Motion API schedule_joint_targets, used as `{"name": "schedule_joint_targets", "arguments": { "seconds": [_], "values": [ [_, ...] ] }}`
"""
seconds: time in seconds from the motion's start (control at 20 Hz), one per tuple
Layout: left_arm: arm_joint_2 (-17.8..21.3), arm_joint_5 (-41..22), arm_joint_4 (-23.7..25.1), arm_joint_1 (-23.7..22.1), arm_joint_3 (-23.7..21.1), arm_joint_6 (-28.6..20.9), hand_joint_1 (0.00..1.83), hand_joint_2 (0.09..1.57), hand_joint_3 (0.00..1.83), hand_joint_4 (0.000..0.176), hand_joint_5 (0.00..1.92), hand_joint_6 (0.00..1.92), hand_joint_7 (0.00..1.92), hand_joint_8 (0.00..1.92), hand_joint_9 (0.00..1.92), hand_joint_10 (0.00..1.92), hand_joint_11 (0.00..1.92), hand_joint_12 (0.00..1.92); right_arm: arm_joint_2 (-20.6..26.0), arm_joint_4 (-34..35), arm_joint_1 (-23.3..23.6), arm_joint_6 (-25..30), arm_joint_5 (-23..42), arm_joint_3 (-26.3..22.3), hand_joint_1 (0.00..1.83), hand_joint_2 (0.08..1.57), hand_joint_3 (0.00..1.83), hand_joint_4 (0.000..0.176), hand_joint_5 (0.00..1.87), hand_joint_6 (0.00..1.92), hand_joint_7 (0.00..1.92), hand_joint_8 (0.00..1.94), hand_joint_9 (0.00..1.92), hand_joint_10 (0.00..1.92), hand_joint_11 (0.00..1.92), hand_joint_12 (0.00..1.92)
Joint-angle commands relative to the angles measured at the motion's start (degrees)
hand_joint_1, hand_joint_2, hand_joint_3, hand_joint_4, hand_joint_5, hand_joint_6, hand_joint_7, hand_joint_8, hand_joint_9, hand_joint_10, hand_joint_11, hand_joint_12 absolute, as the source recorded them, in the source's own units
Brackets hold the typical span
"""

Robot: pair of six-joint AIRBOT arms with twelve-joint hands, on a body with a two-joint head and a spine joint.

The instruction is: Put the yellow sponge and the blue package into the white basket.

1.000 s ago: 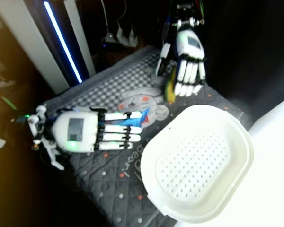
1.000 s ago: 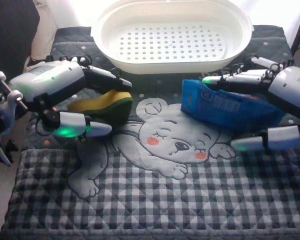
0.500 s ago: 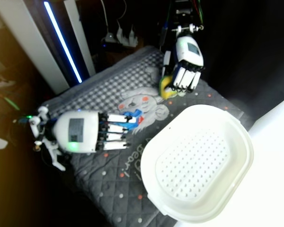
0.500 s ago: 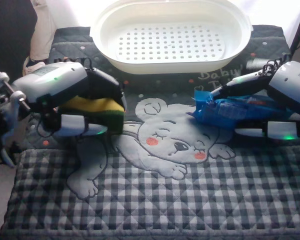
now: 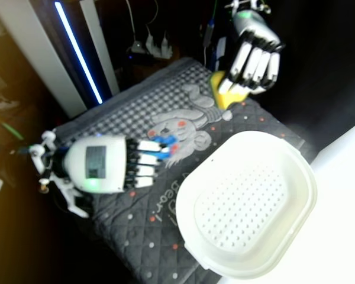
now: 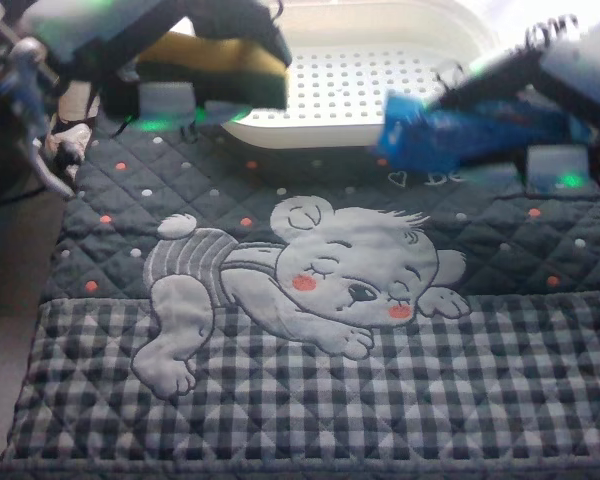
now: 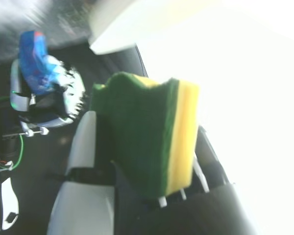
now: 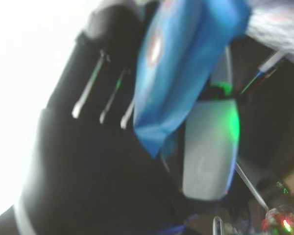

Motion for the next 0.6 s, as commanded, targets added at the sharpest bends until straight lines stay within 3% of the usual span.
{"name": "schedule_joint_targets", "arguments": {
  "seconds": [0.0,0.05,0.1,0.15,0.2,0.25,0.3,0.35,0.4,0.45,0.5,0.55],
  "values": [
    [0.1,-5.3,-1.8,-1.8,0.9,0.0,1.27,1.07,0.00,0.000,1.13,0.54,1.06,1.05,0.94,1.42,0.81,1.74,-0.3,1.7,1.5,0.1,5.7,0.7,1.30,1.02,0.00,0.000,1.34,0.05,1.22,0.82,1.21,0.72,0.91,1.32],
    [-1.0,-3.8,-1.7,-3.7,2.3,1.0,1.25,1.06,0.00,0.006,1.12,0.70,1.10,0.85,0.96,0.97,0.75,1.40,-2.0,1.6,4.5,-1.1,4.0,2.6,1.30,1.00,0.01,0.000,1.36,0.08,1.30,0.62,1.25,0.51,0.96,1.14],
    [-2.8,-1.4,-1.7,-5.9,4.3,2.5,1.25,1.05,0.00,0.016,1.10,0.82,1.16,0.65,1.07,0.68,0.82,1.24,-3.2,1.6,6.7,-2.4,2.2,4.0,1.28,1.01,0.00,0.000,1.22,0.43,1.33,0.50,1.30,0.26,1.02,0.99],
    [-4.6,0.5,-1.7,-7.4,6.5,2.6,1.25,1.05,0.00,0.003,1.08,0.89,1.17,0.60,1.13,0.47,0.83,1.14,-4.9,1.6,8.5,-3.4,0.4,6.0,1.27,1.02,0.01,0.000,1.17,0.57,1.29,0.54,1.35,0.16,1.05,0.97],
    [-6.7,2.6,-1.7,-8.9,8.7,2.6,1.25,1.06,0.00,0.008,1.05,0.92,1.19,0.58,1.18,0.30,0.86,0.97,-6.4,1.7,9.3,-3.5,-0.9,7.8,1.27,1.03,0.00,0.000,1.17,0.58,1.26,0.59,1.38,0.13,1.07,1.00],
    [-8.8,4.8,-1.6,-10.2,11.3,2.6,1.25,1.05,0.00,0.002,1.06,0.92,1.22,0.51,1.23,0.18,0.90,0.90,-8.1,1.7,10.3,-3.9,-2.9,9.8,1.28,1.02,0.00,0.000,1.18,0.52,1.28,0.60,1.43,0.12,1.12,1.02],
    [-10.6,6.5,-1.7,-11.1,13.4,2.6,1.26,1.05,0.00,0.003,1.06,0.90,1.24,0.48,1.27,0.15,0.91,0.99,-9.2,1.7,11.3,-5.2,-4.9,11.1,1.38,1.04,0.00,0.000,1.05,0.71,1.22,0.51,1.21,0.76,1.15,0.83],
    [-13.3,9.2,-2.2,-12.0,16.7,2.5,1.25,1.04,0.00,0.009,1.06,0.89,1.24,0.49,1.28,0.11,0.91,1.03,-11.5,1.9,12.4,-7.4,-8.6,13.6,1.39,1.06,0.00,0.000,0.96,0.92,1.13,0.59,1.12,0.96,1.10,0.78],
    [-15.9,11.6,-2.5,-12.3,20.0,1.8,1.25,1.05,0.00,0.030,1.08,0.85,1.17,0.64,1.20,0.05,0.84,0.95,-14.2,2.7,12.9,-8.9,-12.0,16.5,1.39,1.08,0.00,0.000,0.95,0.90,1.06,0.75,1.06,1.06,1.03,0.89],
    [-19.3,14.5,-2.5,-12.3,24.5,-0.5,1.24,1.07,0.00,0.034,1.06,0.87,1.12,0.73,1.15,0.01,0.79,0.85,-17.6,2.8,13.7,-9.2,-15.8,20.8,1.39,1.08,0.00,0.000,0.96,0.87,1.08,0.73,1.06,1.08,1.03,0.95],
    [-20.9,15.6,-2.2,-12.3,26.5,-2.0,1.24,1.08,0.00,0.018,1.03,0.86,1.08,0.87,1.15,0.01,0.77,0.83,-18.5,2.7,13.9,-9.1,-17.2,21.9,1.29,1.07,0.00,0.000,1.03,0.80,1.14,0.79,1.17,0.71,1.05,1.01],
    [-22.6,16.8,-1.8,-12.3,28.3,-3.3,1.24,1.11,0.00,0.000,0.93,0.94,1.05,1.01,1.19,0.02,0.76,0.93,-18.9,2.5,14.0,-9.1,-18.3,22.4,1.27,1.06,0.00,0.000,1.05,0.75,1.17,0.81,1.24,0.58,1.02,1.11]
  ]
}}
